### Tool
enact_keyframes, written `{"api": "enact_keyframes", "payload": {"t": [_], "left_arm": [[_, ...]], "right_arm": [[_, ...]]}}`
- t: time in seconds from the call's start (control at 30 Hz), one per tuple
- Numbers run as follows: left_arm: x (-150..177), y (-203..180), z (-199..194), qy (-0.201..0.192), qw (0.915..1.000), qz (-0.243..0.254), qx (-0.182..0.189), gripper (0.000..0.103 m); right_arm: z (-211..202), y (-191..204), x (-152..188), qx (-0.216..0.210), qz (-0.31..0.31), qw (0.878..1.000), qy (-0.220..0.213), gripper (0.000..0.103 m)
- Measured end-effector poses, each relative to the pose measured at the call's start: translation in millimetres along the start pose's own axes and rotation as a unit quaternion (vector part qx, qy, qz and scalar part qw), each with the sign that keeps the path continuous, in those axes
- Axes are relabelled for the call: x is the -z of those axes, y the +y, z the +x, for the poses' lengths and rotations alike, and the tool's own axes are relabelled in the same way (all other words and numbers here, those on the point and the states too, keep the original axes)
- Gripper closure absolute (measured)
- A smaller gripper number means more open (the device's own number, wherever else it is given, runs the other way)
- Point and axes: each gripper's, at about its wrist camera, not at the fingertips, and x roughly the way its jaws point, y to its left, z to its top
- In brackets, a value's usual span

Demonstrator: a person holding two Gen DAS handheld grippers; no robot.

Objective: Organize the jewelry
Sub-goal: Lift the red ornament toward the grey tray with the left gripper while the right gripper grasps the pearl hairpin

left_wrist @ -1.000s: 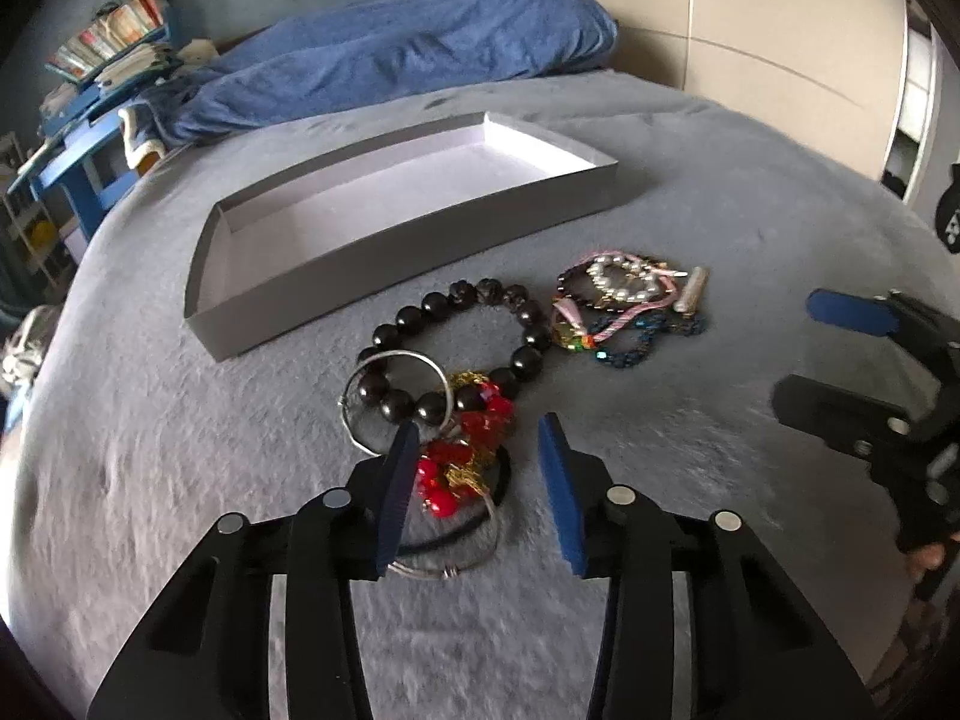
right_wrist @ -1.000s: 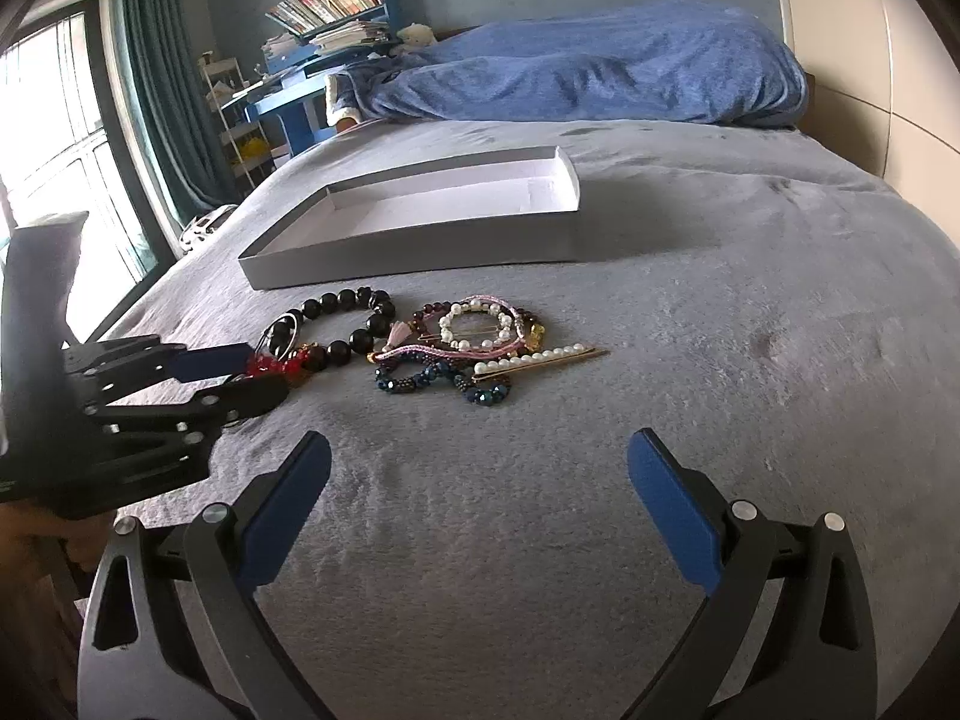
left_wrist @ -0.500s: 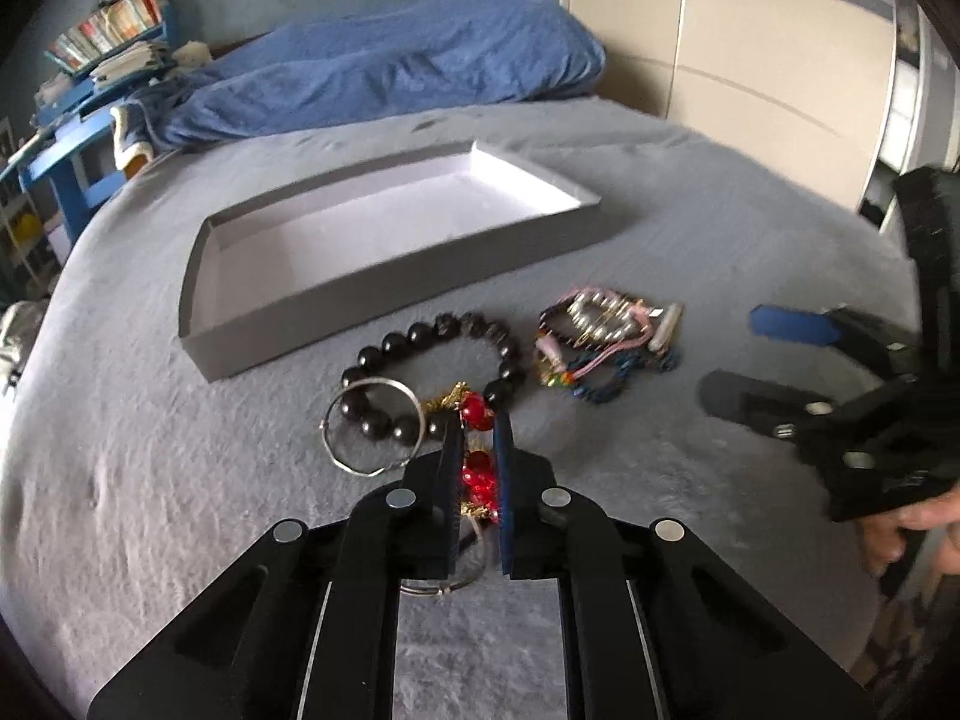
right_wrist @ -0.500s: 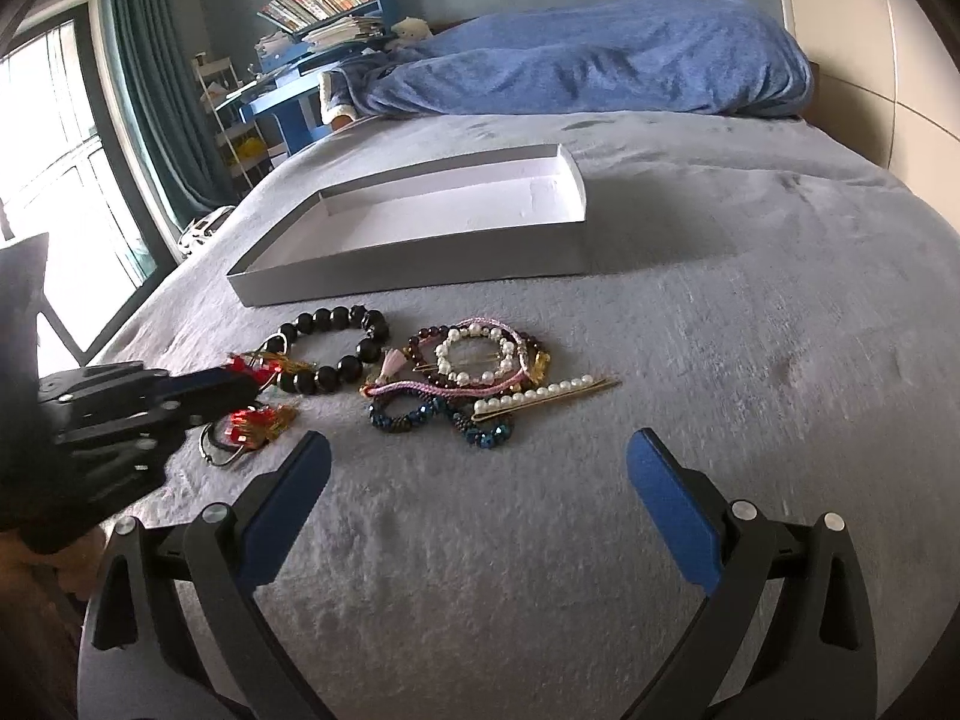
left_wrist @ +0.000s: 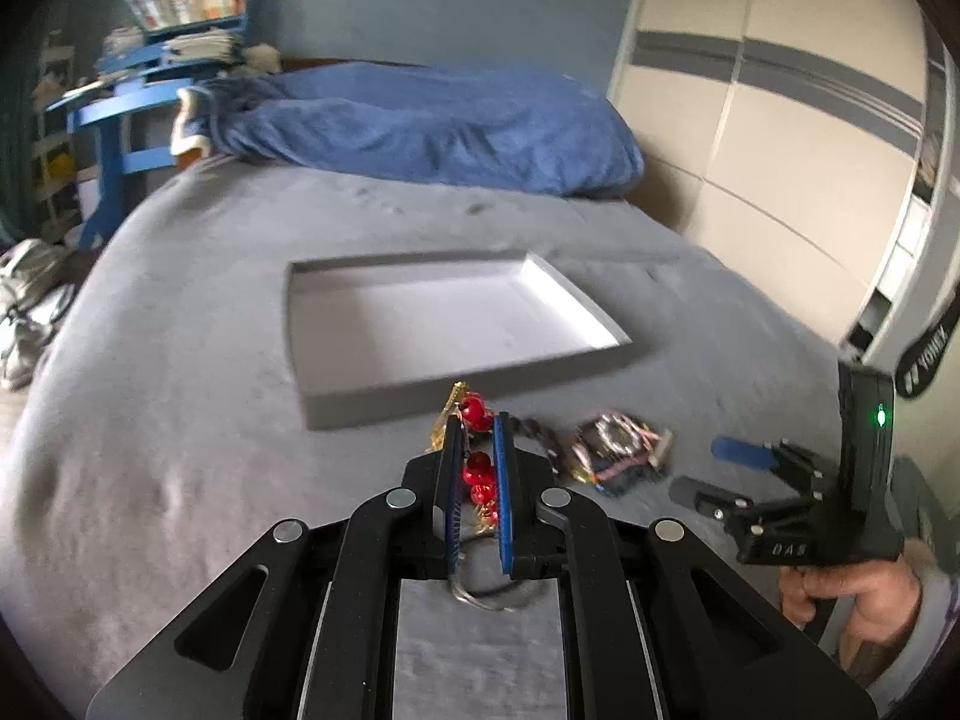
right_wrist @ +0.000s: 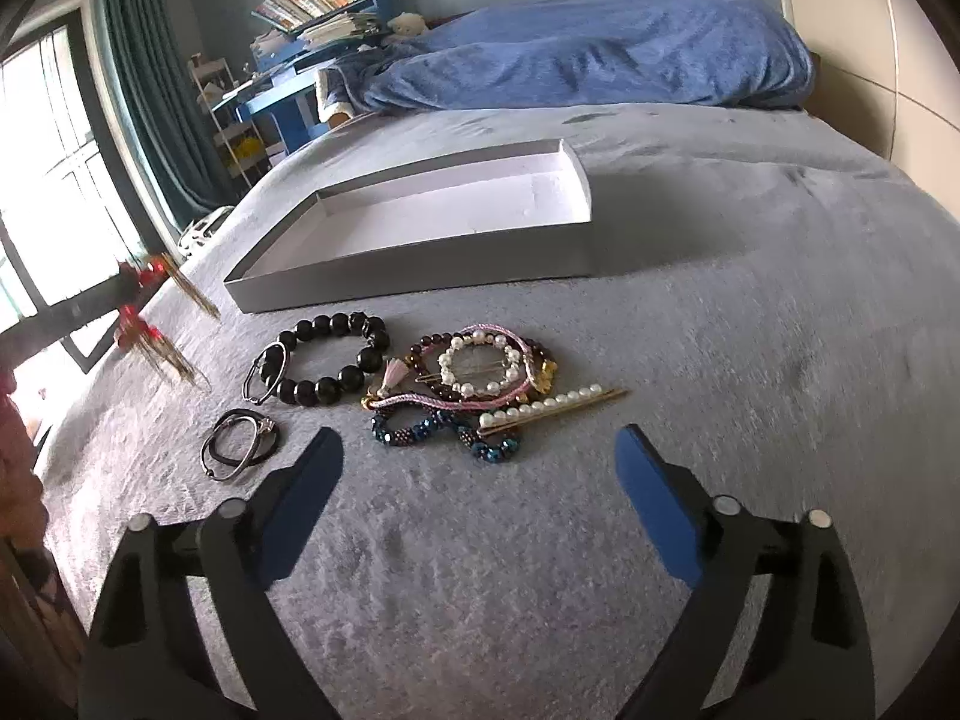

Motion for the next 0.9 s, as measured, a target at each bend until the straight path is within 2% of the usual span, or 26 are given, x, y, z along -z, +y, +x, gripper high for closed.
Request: {"api": "enact_keyframes", "payload": {"t": [0.17, 0.43, 0.73, 0.8, 0.87, 0.9], "left_arm": [[-4.1, 20.4, -4.8, -0.011, 0.9994, -0.027, -0.018, 0.093], [-2.3, 24.3, -5.8, -0.011, 0.9993, -0.028, -0.020, 0.093], [0.4, 19.9, -4.7, -0.006, 0.9996, -0.024, -0.013, 0.093], [0.0, 17.5, -3.6, -0.005, 0.9997, -0.020, -0.012, 0.093], [0.6, 14.9, -2.9, -0.004, 0.9998, -0.017, -0.012, 0.093], [0.4, 13.8, -2.2, -0.003, 0.9998, -0.017, -0.012, 0.093]], "right_arm": [[6.2, -3.1, -4.9, 0.015, -0.003, 1.000, 0.011, 0.030], [27.5, -14.1, -7.4, 0.039, -0.003, 0.998, 0.046, 0.031], [49.8, -25.1, -21.1, 0.020, -0.016, 0.998, 0.062, 0.031], [50.2, -24.6, -20.8, 0.011, -0.014, 0.998, 0.060, 0.037], [46.9, -25.6, -19.1, -0.001, -0.010, 0.998, 0.054, 0.053], [45.6, -26.5, -18.8, -0.006, -0.008, 0.999, 0.053, 0.057]]}}
